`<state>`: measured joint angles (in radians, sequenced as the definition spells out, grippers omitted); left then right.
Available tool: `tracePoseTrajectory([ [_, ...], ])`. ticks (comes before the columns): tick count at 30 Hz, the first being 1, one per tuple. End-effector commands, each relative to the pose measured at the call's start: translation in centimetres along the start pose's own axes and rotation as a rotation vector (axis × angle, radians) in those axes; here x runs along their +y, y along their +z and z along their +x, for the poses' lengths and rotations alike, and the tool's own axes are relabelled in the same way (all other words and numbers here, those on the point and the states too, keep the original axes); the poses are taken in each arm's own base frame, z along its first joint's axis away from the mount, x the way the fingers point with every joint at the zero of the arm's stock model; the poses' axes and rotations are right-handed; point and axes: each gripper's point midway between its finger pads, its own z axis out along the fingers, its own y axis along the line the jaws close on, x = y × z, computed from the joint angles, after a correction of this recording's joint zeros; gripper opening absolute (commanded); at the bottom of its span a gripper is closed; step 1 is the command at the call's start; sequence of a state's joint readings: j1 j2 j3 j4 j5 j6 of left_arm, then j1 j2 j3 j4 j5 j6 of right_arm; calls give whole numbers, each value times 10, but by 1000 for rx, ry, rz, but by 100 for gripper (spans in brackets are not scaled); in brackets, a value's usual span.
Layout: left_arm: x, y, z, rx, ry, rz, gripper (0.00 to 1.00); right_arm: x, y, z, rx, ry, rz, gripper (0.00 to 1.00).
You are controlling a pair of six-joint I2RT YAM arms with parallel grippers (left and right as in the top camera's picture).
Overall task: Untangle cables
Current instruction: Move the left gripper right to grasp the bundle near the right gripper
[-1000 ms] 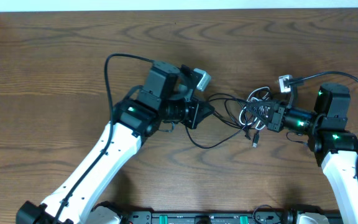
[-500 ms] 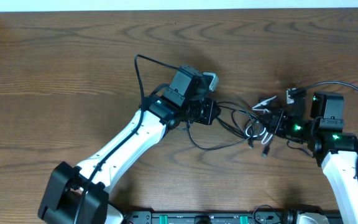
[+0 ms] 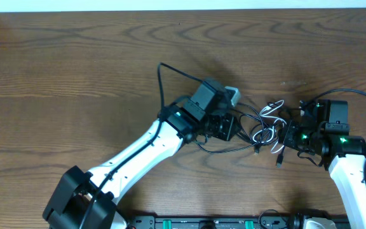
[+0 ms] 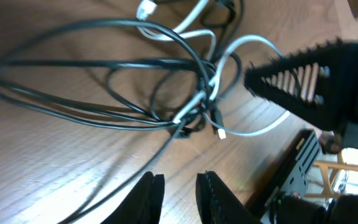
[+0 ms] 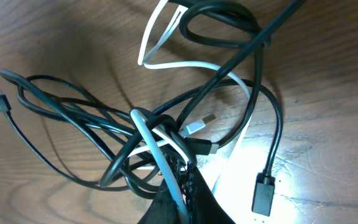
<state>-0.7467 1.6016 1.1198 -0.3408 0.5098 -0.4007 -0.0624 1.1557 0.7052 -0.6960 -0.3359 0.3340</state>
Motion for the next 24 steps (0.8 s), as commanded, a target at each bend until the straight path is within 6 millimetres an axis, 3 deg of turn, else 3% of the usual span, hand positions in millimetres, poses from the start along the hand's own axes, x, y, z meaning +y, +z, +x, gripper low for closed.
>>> tracePoseTrajectory([
  [1,-7,5,1,1,17,-12,25,-5,-1,0,-5,-33,29,1],
  [8,-6,13,0,0,-59,-11,28,-48,-8,17,45,-6,265,1],
  [19,-3,56,17,62,-13,-6,27,-49,-8,18,46,25,270,1],
  [24,-2,61,17,62,107,0,27,-49,-8,19,46,25,270,1],
])
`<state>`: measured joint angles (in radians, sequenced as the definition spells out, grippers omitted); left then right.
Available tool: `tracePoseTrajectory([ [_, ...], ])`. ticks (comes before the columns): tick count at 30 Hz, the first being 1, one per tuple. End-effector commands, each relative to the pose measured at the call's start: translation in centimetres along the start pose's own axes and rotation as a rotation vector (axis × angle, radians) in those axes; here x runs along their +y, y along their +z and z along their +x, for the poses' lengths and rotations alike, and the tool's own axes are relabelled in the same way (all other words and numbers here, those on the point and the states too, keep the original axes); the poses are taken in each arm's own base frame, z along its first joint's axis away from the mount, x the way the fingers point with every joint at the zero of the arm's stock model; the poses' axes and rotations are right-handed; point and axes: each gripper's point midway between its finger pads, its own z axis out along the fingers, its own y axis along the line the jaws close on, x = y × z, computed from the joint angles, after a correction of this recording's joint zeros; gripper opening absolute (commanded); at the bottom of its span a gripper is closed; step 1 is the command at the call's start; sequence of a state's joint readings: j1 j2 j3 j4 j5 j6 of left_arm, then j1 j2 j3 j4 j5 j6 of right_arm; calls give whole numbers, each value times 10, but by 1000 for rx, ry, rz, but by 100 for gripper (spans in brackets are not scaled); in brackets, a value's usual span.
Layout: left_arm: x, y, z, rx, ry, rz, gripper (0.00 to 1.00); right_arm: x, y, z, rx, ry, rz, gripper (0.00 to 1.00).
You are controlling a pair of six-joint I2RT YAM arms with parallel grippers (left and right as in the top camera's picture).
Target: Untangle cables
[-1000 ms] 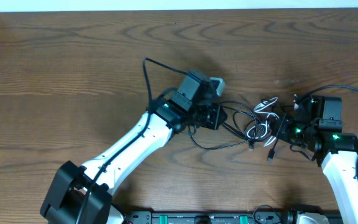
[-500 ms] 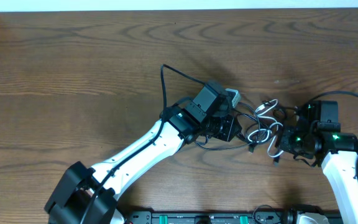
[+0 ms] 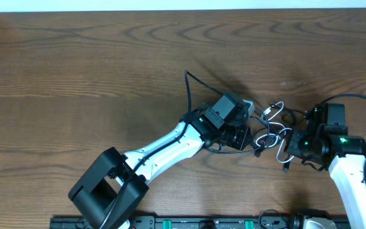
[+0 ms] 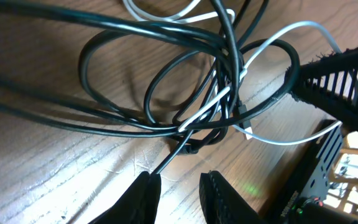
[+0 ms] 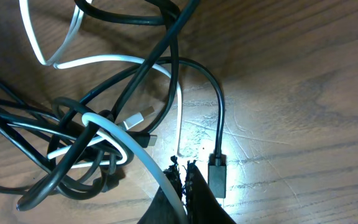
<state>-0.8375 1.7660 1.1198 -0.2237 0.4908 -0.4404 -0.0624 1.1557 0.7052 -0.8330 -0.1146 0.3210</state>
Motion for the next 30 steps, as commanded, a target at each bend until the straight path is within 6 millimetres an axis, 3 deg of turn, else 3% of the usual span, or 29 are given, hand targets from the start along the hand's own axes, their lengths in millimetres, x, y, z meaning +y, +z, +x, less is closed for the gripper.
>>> tracePoseTrajectory([
  [1,-2,0,-7,-21,120,1,27,-3,-1,-1,-9,9,18,1],
  [8,-6,2,-17,-62,218,12,27,-3,-1,-1,-8,9,17,2],
  [20,4,29,-32,-115,253,14,27,-4,-1,0,-4,9,19,2],
  [30,0,30,-34,-128,266,28,27,-4,-1,0,-4,9,18,2],
])
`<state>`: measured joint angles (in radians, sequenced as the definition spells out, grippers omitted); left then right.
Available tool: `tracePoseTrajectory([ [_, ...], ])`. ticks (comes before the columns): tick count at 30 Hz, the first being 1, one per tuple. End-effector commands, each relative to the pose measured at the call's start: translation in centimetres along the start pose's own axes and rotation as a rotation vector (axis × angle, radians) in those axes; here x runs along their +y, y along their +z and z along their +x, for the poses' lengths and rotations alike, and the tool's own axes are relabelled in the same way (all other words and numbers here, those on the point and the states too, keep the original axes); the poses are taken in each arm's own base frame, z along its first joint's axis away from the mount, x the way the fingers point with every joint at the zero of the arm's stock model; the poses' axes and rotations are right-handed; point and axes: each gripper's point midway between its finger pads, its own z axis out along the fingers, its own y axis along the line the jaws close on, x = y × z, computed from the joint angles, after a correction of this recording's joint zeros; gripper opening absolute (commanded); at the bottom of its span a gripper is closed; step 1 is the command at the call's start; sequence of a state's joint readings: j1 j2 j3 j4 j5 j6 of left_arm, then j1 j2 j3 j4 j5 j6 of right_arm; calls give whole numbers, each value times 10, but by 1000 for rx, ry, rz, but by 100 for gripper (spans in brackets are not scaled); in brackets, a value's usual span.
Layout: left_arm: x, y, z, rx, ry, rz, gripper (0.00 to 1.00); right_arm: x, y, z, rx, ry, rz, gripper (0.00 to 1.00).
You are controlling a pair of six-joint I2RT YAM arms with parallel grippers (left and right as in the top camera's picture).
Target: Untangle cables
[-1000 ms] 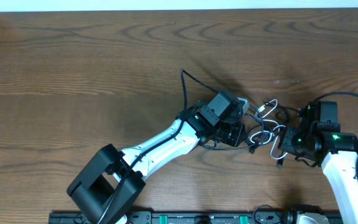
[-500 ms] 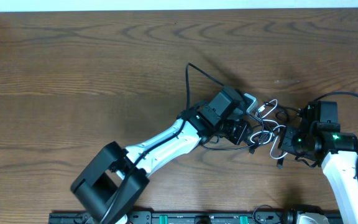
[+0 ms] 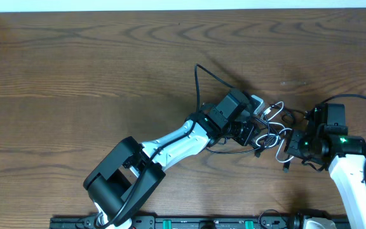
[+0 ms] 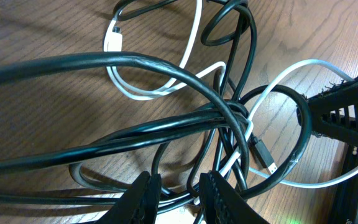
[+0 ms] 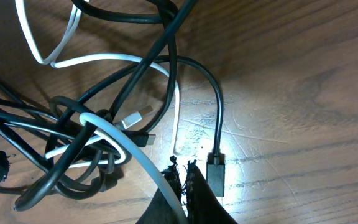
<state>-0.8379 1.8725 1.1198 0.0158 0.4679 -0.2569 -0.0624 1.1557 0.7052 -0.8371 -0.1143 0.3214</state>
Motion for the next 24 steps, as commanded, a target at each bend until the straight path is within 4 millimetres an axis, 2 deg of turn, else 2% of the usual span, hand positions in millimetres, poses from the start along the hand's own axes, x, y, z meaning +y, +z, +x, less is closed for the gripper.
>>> tracePoseTrajectory([
  [1,-4,3,-3,-6,31,4,27,-3,-1,-1,-8,8,17,2],
  [8,-22,12,9,22,67,20,27,-3,-1,-1,-8,8,17,2],
  [12,-16,18,15,31,75,-31,27,-3,-1,-1,-8,8,17,3],
  [24,-11,26,25,62,63,-29,26,-3,-1,-1,-9,8,17,4],
])
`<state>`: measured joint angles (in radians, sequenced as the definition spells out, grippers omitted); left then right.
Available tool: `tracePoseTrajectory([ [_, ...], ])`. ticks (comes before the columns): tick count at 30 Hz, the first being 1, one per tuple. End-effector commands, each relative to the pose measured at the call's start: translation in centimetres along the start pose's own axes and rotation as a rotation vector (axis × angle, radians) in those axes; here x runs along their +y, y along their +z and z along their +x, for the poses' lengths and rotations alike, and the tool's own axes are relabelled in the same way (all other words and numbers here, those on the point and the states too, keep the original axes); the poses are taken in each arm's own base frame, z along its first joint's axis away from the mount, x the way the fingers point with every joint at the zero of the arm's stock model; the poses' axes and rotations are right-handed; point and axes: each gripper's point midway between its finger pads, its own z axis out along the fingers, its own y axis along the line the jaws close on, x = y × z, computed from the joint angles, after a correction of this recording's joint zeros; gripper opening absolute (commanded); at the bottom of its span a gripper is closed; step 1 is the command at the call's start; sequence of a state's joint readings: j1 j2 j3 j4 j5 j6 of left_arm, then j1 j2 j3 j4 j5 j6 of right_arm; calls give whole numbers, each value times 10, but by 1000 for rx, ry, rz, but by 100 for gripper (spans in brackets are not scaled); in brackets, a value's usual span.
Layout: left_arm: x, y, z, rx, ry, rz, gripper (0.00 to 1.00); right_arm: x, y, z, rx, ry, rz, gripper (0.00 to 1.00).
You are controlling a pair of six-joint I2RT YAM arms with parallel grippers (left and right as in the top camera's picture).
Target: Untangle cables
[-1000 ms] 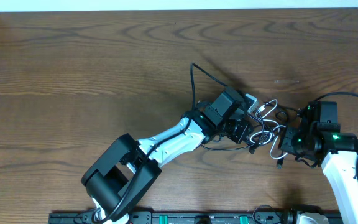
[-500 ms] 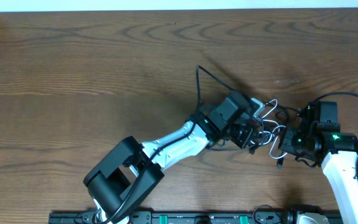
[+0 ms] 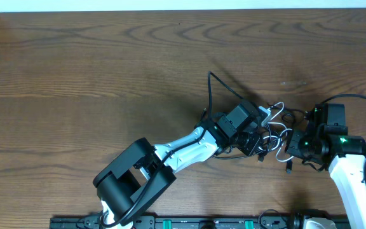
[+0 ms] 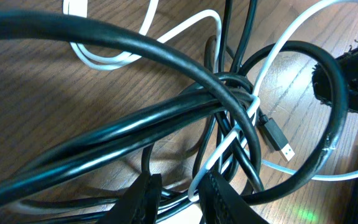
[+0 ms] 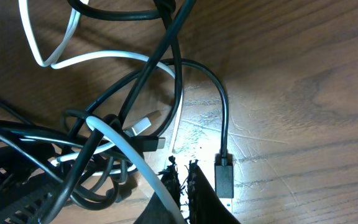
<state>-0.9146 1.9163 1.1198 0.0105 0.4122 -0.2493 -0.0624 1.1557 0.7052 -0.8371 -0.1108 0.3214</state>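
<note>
A knot of black cables (image 3: 267, 130) and a thin white cable (image 4: 224, 140) lies on the wooden table. My left gripper (image 4: 182, 196) is open and pushed into the knot, with black strands and a white loop lying between its fingers (image 4: 146, 198). In the overhead view it (image 3: 257, 141) sits at the knot's left side. My right gripper (image 5: 183, 171) is shut, and the white cable (image 5: 118, 132) runs down along its left finger. From overhead it (image 3: 289, 145) is at the knot's right edge.
A black USB plug (image 5: 224, 180) lies just right of the right fingers. A silver plug (image 5: 143, 126) sticks out of the knot. A white loop (image 5: 48, 59) trails to the far side. Bare wooden table (image 3: 75, 76) stretches left and behind.
My left gripper has moved further right, deeper into the knot; black strands and the white loop now lie between its open fingers. My right gripper has stayed put, still shut on the white cable.
At first my left gripper stood open short of the knot's left side, while the right was shut on the white cable inside it. Then the right sat lower right, the plug beside it. The left came closer at each moment, and is now in the knot.
</note>
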Motion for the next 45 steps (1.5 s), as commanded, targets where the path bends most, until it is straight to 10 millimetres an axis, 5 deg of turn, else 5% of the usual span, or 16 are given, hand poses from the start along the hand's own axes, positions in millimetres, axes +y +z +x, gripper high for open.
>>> tracePoseTrajectory([
  [1,-1,3,-2,0,21,4,26,-3,-1,-1,-9,8,13,4],
  [14,-22,11,-1,-12,62,49,27,-2,-1,-4,-21,7,9,5],
  [19,-26,16,2,-16,81,18,13,-2,-1,-4,-21,7,9,6],
  [29,-43,21,11,-2,113,34,17,-2,-1,-4,-20,7,9,6],
  [39,-31,19,5,-21,95,-3,8,-2,-1,-1,-11,8,12,6],
  [45,20,-18,-23,-69,-41,-82,7,-3,-1,-1,-7,13,13,3],
])
